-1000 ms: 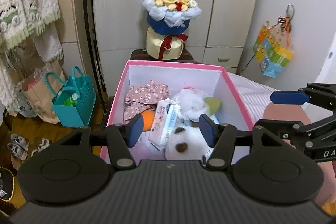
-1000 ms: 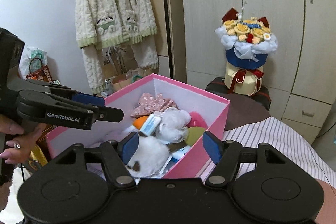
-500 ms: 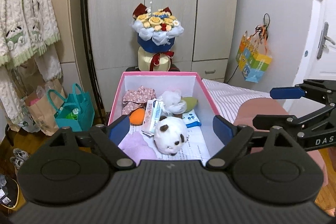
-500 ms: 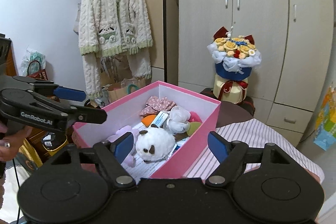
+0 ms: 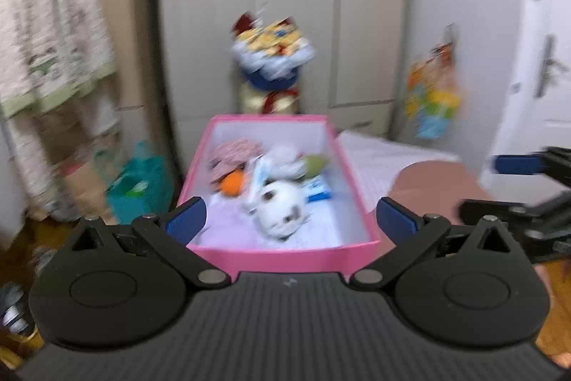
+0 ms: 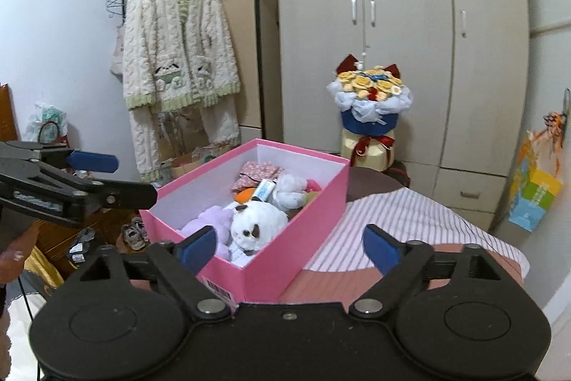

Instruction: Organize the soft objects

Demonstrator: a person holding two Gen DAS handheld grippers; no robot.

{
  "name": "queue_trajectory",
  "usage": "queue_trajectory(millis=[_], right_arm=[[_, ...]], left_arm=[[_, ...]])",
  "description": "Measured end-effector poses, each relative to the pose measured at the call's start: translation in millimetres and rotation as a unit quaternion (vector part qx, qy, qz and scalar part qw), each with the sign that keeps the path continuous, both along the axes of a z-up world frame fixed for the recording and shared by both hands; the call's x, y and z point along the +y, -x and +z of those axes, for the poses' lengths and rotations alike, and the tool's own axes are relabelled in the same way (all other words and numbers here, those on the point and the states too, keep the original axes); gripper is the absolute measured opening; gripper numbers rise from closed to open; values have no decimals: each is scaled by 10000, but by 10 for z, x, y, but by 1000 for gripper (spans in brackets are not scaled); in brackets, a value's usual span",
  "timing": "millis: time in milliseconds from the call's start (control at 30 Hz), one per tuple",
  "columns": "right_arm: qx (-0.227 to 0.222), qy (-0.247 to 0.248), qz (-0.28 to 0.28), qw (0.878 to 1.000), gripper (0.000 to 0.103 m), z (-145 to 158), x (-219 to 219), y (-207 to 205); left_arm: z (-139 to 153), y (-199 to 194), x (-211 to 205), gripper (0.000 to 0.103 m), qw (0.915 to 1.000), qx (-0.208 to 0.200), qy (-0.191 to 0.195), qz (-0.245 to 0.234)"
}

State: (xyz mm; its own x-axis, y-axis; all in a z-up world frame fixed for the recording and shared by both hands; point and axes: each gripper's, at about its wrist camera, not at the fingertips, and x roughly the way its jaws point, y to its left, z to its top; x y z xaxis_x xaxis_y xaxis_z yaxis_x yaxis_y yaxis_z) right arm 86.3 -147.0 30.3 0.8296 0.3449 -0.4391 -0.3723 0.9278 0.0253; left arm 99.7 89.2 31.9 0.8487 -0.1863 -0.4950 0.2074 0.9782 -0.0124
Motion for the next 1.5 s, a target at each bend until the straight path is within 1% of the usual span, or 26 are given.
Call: queue_trajectory(millis=[67, 133, 267, 333, 467, 567, 633, 767, 867, 933, 1067, 1133, 1300, 1500], right_arm=[[113, -55, -176, 9998, 101, -17, -38, 2], [248, -58, -361, 9990, 103, -32, -72, 4], [640, 128, -944, 9934, 103, -56, -117, 17], [708, 229, -1095, 9912, 103, -79, -136, 56], [429, 237, -1285, 9905, 103, -76, -164, 232], [365, 194, -1398, 9893, 103, -73, -182, 308], [339, 213, -1449, 9886, 103, -91, -181, 367], [241, 335, -1625, 9858, 103, -127, -158, 465], [191, 195, -1661, 9857, 103, -160, -182, 515], [234, 114, -1660, 9858, 103, -200, -207, 509], [94, 186, -1985, 9799, 103, -266, -236, 556], [70, 226, -2120, 9770, 103, -296, -257, 583], [95, 270, -2202, 9750, 103, -328, -292, 622], [38, 348, -2283, 9730, 103, -343, -287, 665]], left_arm=[[-11, -25, -45, 103, 9997, 122, -144, 122], [-21, -10, -81, 103, 9997, 153, -207, 32], [-46, 124, -154, 103, 9995, 22, -307, -40], [-38, 189, -182, 103, 9996, -63, -285, 4], [-25, 339, -234, 103, 9990, -328, -222, 218], [-62, 433, -258, 103, 9986, -424, -129, 296], [-108, 468, -280, 103, 9985, -422, -104, 323], [-188, 471, -359, 103, 9981, -414, -199, 414], [-229, 506, -412, 103, 9975, -523, -262, 396], [-249, 528, -442, 103, 9971, -587, -289, 390], [-298, 578, -473, 103, 9964, -662, -354, 386], [-325, 605, -465, 103, 9965, -665, -318, 393], [-376, 632, -443, 103, 9970, -646, -162, 390], [-426, 645, -459, 103, 9960, -731, -181, 485]])
